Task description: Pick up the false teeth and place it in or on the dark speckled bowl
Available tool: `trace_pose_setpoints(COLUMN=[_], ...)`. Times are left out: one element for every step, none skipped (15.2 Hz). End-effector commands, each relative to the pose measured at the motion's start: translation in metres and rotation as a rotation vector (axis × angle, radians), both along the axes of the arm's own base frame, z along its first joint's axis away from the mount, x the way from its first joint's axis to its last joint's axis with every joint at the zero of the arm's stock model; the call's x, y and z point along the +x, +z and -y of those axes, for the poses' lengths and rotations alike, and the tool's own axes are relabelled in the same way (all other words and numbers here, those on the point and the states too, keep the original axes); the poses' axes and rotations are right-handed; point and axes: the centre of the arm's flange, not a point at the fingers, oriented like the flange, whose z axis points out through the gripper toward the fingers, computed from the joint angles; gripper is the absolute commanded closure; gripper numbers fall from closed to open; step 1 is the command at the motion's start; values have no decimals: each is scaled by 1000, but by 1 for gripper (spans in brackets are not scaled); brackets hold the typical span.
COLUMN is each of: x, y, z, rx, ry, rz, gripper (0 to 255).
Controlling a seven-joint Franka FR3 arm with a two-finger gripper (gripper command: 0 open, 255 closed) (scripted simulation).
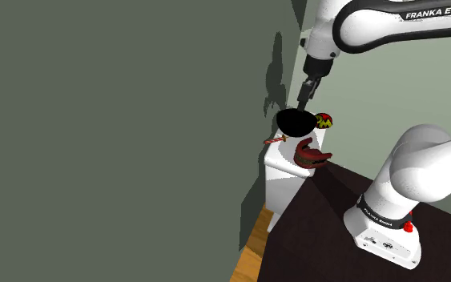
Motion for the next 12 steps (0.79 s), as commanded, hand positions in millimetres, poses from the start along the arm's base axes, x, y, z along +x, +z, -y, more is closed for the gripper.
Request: trace_pose_setpoints(x=[-5, -7, -8, -10, -12, -14, -16, -18, -20, -22, -24, -27], y=[-27, -40, -52, -64, -77, -89, -101, -114, -126, -139, -151, -164], z=[11, 16, 20, 25, 30, 34, 39, 43, 47, 52, 56, 60], rx=[10, 15, 20, 25, 30, 35, 40, 45, 49, 54, 59, 64], ry=[-1, -2, -3, -4, -5, -6, -7, -8, -9, -10, -11, -11], rz=[-7, -11, -15, -18, -22, -26, -30, -34, -38, -42, -46, -49], gripper=[0, 0, 0, 0, 0, 0, 0, 0, 0, 0, 0, 0])
